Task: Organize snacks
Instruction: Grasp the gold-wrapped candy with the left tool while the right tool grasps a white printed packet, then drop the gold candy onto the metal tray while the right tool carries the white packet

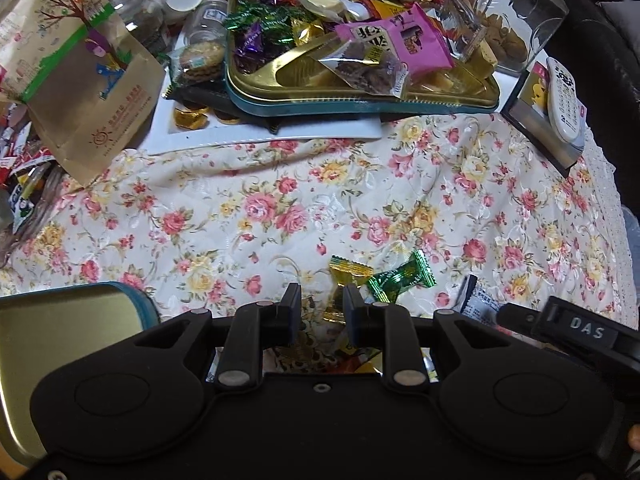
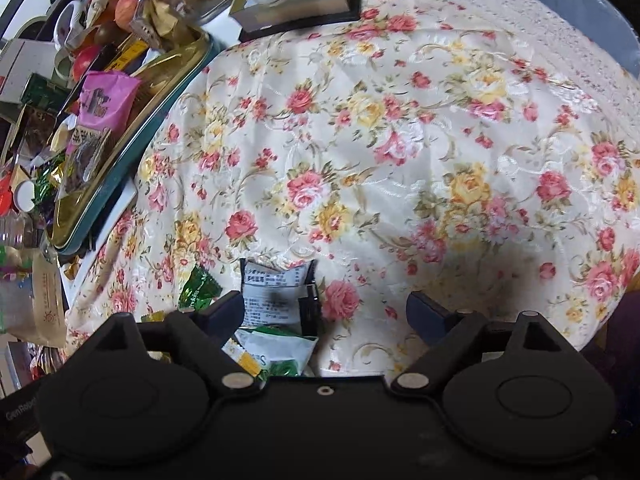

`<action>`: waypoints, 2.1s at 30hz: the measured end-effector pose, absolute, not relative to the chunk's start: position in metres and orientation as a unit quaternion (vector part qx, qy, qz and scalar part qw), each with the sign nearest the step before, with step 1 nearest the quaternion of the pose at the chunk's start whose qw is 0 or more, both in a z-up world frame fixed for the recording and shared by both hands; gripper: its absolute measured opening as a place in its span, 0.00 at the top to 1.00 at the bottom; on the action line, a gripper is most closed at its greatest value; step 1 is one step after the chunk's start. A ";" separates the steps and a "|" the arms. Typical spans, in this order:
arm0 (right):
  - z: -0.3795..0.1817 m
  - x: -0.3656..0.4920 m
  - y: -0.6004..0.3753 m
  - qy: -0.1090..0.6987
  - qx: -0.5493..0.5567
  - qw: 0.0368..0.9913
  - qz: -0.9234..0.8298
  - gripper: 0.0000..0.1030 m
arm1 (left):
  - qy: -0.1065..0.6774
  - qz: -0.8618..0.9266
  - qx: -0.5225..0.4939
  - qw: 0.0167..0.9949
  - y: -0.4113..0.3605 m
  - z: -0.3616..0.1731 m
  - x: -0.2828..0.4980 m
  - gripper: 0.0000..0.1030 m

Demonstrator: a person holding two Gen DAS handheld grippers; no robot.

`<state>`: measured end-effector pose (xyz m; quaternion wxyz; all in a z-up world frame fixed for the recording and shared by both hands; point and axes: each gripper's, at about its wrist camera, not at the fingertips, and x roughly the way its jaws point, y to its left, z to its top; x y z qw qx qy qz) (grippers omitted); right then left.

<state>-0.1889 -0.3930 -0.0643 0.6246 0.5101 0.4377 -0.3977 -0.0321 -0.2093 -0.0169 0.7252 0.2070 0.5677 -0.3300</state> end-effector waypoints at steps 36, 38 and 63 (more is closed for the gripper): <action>-0.090 -0.146 -0.367 0.464 0.444 0.653 -0.403 0.19 | 0.590 -0.332 0.217 0.704 -0.238 -0.064 -0.035 0.69; -0.086 -0.150 -0.369 0.463 0.446 0.652 -0.402 0.30 | 0.589 -0.330 0.223 0.704 -0.240 -0.066 -0.037 0.69; -0.069 -0.186 -0.399 0.414 0.525 0.623 -0.406 0.40 | 0.588 -0.331 0.178 0.717 -0.233 -0.056 -0.030 0.79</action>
